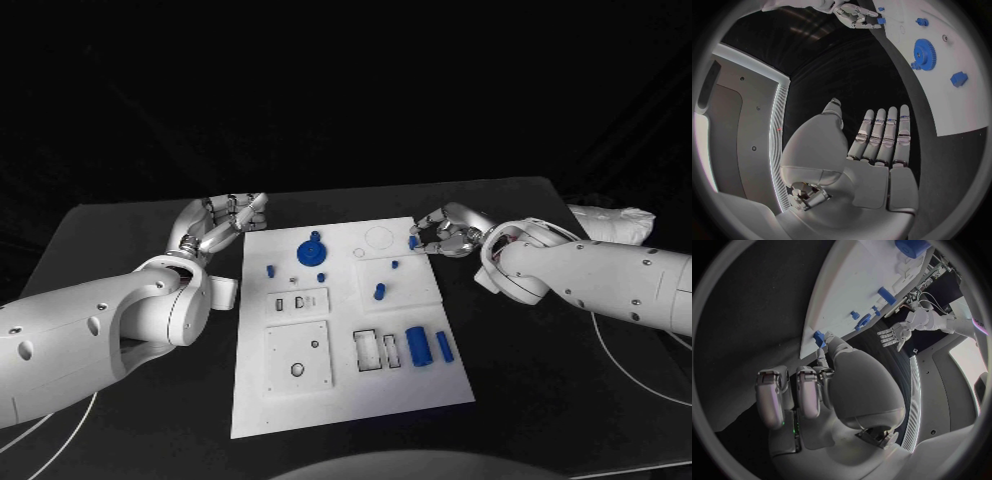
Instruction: Assemble the parts on the task board
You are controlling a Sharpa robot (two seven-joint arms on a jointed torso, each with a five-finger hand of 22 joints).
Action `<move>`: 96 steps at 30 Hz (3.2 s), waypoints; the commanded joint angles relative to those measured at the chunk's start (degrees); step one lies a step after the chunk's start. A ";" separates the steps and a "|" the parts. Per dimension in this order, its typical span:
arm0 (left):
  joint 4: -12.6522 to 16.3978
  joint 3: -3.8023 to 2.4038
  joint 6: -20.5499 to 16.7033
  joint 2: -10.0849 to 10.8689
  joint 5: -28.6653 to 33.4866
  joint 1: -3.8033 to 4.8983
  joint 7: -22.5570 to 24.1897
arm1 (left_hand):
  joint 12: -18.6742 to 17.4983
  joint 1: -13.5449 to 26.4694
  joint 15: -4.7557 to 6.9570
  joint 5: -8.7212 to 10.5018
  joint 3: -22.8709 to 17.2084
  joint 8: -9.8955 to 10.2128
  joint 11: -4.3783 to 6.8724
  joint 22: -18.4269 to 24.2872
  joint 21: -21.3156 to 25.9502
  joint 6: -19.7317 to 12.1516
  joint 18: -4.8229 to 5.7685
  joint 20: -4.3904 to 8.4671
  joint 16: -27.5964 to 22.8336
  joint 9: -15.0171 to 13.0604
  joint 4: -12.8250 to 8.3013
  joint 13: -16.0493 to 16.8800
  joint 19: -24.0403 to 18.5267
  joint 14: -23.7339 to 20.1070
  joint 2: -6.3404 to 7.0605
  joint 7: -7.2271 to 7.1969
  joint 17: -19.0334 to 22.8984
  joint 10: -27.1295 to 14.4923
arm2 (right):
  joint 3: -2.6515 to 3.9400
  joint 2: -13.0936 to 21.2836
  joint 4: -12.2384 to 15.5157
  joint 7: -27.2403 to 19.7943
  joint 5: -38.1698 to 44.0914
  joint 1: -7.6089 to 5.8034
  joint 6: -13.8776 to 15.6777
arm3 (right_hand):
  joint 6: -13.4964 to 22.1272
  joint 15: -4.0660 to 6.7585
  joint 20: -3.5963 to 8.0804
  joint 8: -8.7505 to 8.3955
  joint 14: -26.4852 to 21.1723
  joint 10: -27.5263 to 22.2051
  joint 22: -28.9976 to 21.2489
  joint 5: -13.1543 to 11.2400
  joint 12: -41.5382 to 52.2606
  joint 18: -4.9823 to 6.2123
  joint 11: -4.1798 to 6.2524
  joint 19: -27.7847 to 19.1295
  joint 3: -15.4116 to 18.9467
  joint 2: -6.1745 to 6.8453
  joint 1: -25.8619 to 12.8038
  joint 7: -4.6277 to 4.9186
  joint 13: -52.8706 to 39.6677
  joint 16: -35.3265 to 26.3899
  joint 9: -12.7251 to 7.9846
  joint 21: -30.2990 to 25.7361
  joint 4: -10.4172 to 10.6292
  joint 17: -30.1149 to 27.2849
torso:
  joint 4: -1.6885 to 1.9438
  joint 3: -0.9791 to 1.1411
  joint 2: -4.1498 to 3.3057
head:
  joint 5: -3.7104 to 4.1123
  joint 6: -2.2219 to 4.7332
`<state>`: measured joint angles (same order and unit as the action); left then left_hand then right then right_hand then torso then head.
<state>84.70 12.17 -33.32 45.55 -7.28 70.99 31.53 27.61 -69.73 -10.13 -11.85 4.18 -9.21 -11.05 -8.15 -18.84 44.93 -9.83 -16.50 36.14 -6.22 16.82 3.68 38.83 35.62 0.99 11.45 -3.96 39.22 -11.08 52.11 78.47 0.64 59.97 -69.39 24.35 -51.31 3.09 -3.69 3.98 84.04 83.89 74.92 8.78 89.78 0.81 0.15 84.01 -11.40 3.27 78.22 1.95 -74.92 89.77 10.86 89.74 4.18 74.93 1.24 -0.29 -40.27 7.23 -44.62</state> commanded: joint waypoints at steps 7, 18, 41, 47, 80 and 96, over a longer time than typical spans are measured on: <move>0.19 -0.04 0.70 -0.07 0.00 0.04 0.76 | -0.27 -0.25 0.01 -0.30 0.17 -0.07 -0.11 0.06 0.16 -0.41 -0.40 0.04 -0.22 -0.06 -0.07 -0.02 -0.30 -0.21 -0.53 2.01 -0.04 0.31 | 0.00 -0.53 -0.12 1.75 1.71 0.05 -1.94 | -1.97 0.51 0.69 0.63 5.96 6.11 15.08 0.87 0.22 -0.81 0.59 5.99 -0.20 -0.39 1.21 0.28 -15.08 0.23 -0.15 0.26 -0.45 15.07 | 0.02 -0.03 -0.01 | -0.06 0.03; 0.49 -0.04 0.84 0.07 0.00 0.04 0.72 | -0.38 -0.35 0.00 -0.33 0.23 -0.04 -0.13 0.11 0.19 -0.51 -0.38 0.03 -0.28 -0.04 -0.07 -0.03 -0.36 -0.25 -0.69 2.03 -0.04 0.28 | 0.00 -1.50 -1.13 2.70 1.99 0.05 -2.11 | -2.47 0.56 0.74 0.68 5.96 6.11 15.08 1.27 0.22 -0.81 0.62 5.99 -0.31 -0.69 1.33 0.44 -15.08 0.23 -0.23 0.26 -0.42 15.07 | -0.02 -0.06 0.05 | -0.16 0.03; 0.63 -0.04 0.70 0.10 0.00 0.04 0.69 | -0.40 -0.37 -0.01 -0.34 0.25 -0.04 -0.14 0.12 0.20 -0.53 -0.38 0.03 -0.29 -0.04 -0.07 -0.03 -0.37 -0.26 -0.71 2.04 -0.04 0.28 | 0.00 -1.82 -0.81 2.38 2.09 0.04 -0.09 | -10.95 -0.01 0.44 3.09 5.96 6.11 15.08 1.27 0.22 -0.81 -0.57 5.99 -0.22 -2.61 2.12 1.79 -15.08 0.23 0.11 0.26 -0.52 15.07 | 0.04 -0.01 -0.03 | -0.92 -0.24; 0.54 -0.04 0.70 0.10 0.00 0.04 0.70 | -0.43 -0.39 -0.01 -0.34 0.28 -0.04 -0.14 0.14 0.21 -0.54 -0.38 0.03 -0.30 -0.04 -0.08 -0.03 -0.39 -0.27 -0.72 2.04 -0.04 0.27 | 0.01 -1.77 0.09 0.22 0.69 0.03 2.84 | -11.46 -0.13 0.33 3.13 5.96 6.11 15.08 1.30 0.22 -0.81 -0.74 5.99 -0.11 -2.58 2.30 1.95 -15.08 0.23 0.09 0.26 -0.67 15.07 | -0.01 0.00 0.02 | -1.17 -0.27; -0.15 -0.03 0.42 -0.69 0.00 0.03 0.70 | -0.46 -0.45 -0.02 -0.35 0.32 -0.04 -0.15 0.16 0.22 -0.56 -0.37 0.02 -0.32 -0.04 -0.09 -0.03 -0.41 -0.27 -0.74 2.04 -0.04 0.28 | 0.18 -11.29 13.94 9.53 3.58 -2.65 3.44 | -12.60 -1.51 -0.81 2.12 5.96 6.11 15.08 2.88 0.22 -0.81 -2.20 5.99 0.74 -2.04 2.66 3.62 -15.08 0.23 -0.60 0.26 -1.49 15.07 | 0.10 -0.15 0.10 | -8.20 -2.50; 0.07 -0.03 0.21 -0.47 0.00 0.04 0.66 | -0.51 -0.60 -0.02 -0.40 0.31 -0.05 -0.15 0.19 0.23 -0.56 -0.37 0.02 -0.34 -0.05 -0.11 -0.03 -0.44 -0.26 -0.88 2.04 -0.05 0.30 | 0.19 -16.13 13.57 17.35 12.37 0.02 3.94 | -12.63 -2.16 -1.36 1.56 5.96 6.11 15.08 4.02 0.22 -0.81 -2.53 5.99 0.95 -1.80 2.29 4.07 -15.08 0.23 -0.92 0.26 -1.59 15.07 | -0.04 -0.17 0.06 | -8.38 -2.93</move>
<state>84.59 12.18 -33.37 45.12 -7.28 70.98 31.50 27.27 -70.26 -10.13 -11.85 4.18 -9.21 -11.05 -8.05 -18.85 44.73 -9.83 -16.50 36.14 -6.18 16.82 3.68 38.83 35.62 0.46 11.65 -3.96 39.21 -10.91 36.10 92.09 14.72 68.87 -69.52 28.61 -62.98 1.42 -4.54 5.50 84.03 83.99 74.91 12.43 89.77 0.81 -1.82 84.00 -10.83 1.03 80.46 5.87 -74.95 89.77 9.84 89.74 2.52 74.93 1.30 -0.44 -40.14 -1.07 -47.48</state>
